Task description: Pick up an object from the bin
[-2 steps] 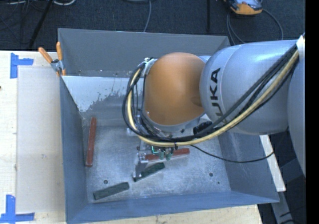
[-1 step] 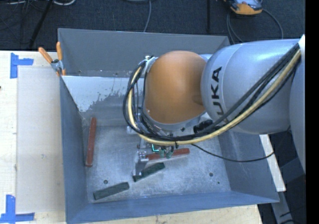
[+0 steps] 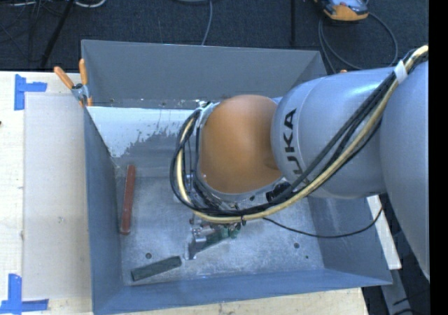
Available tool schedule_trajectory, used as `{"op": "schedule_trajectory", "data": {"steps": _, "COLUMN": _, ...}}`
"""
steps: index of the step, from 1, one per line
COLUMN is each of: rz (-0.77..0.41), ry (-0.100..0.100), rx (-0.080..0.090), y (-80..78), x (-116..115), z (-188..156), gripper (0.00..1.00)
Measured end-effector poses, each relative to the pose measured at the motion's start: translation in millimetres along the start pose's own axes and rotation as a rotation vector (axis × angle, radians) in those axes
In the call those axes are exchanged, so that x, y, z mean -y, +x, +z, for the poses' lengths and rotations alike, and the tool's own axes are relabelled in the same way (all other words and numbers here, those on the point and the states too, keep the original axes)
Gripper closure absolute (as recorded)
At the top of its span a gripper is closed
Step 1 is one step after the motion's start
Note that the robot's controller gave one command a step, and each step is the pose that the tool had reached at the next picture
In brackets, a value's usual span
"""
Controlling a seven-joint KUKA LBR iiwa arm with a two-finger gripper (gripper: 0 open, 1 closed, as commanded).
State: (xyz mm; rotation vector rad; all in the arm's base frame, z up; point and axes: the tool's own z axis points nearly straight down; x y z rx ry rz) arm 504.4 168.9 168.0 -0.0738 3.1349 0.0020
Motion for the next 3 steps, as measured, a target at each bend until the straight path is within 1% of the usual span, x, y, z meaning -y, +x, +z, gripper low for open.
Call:
{"op": "schedule_trajectory", "data": {"steps": 1, "rz": -0.057, "ry": -0.003, "rx": 0.003, "y": 4.0, "x": 32, "z": 93, "gripper": 1.0}}
{"op": "schedule_trajectory", "data": {"steps": 2, "rz": -0.056, "ry": -0.003, "rx": 0.003, "y": 4.0, "x": 32, "z": 93, "gripper": 1.0}}
{"op": "schedule_trajectory", "data": {"steps": 3, "rz": -0.056, "ry": 0.0, "rx": 0.001, "y": -13.3, "x": 47, "z": -106, "gripper": 1.0}}
